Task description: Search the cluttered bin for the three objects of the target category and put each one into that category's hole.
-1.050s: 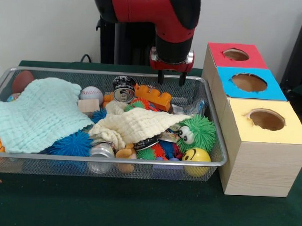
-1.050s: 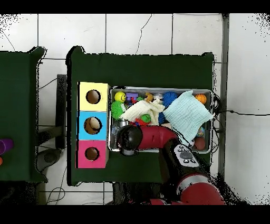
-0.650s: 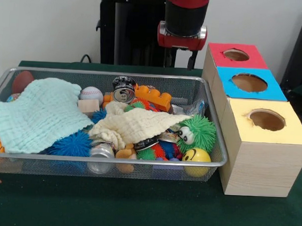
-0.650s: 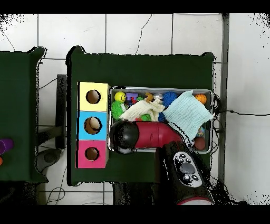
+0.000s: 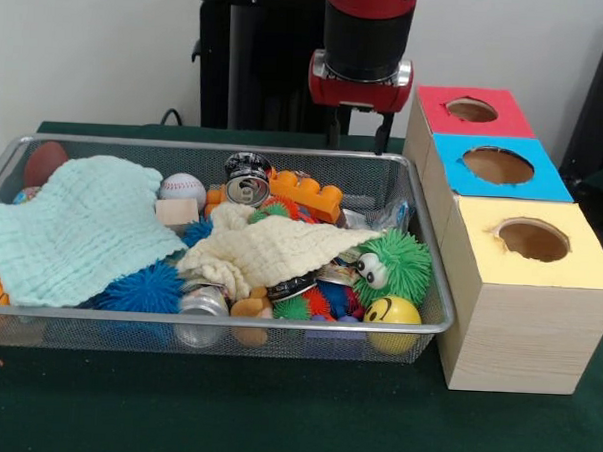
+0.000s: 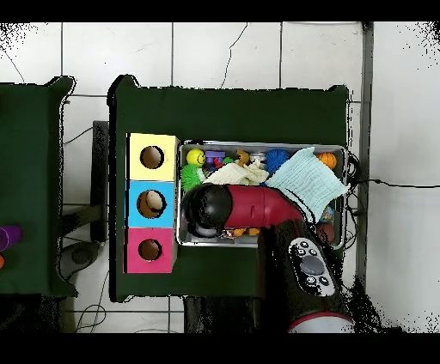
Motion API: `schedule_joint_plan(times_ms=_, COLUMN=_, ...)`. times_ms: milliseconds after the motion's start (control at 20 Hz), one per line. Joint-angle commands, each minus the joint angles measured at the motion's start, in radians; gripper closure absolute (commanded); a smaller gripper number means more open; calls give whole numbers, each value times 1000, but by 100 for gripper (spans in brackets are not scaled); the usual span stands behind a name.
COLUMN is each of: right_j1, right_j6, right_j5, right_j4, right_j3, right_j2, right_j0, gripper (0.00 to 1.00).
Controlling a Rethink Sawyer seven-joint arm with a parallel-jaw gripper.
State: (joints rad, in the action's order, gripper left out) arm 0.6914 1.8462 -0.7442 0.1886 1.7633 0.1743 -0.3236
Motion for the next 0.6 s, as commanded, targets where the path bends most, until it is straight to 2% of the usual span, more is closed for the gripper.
schedule_joint_plan(times_ms=50, right_j1=-113, right_j6=20, right_j5=-135, right_j4=0, right_j3=-189, right_j2=43, right_j0=11, gripper=0)
schedule_joint_plan(times_ms=250, right_j1=-164, right_j6=10, right_j5=-145, right_j4=12, right_j3=-269, right_j2=43, right_j0=22, gripper=0)
schedule_joint_plan(times_ms=600, right_j1=-234, right_j6=6, right_j5=-269, right_j4=9, right_j3=-431, right_j2=37, right_j0=48, gripper=0)
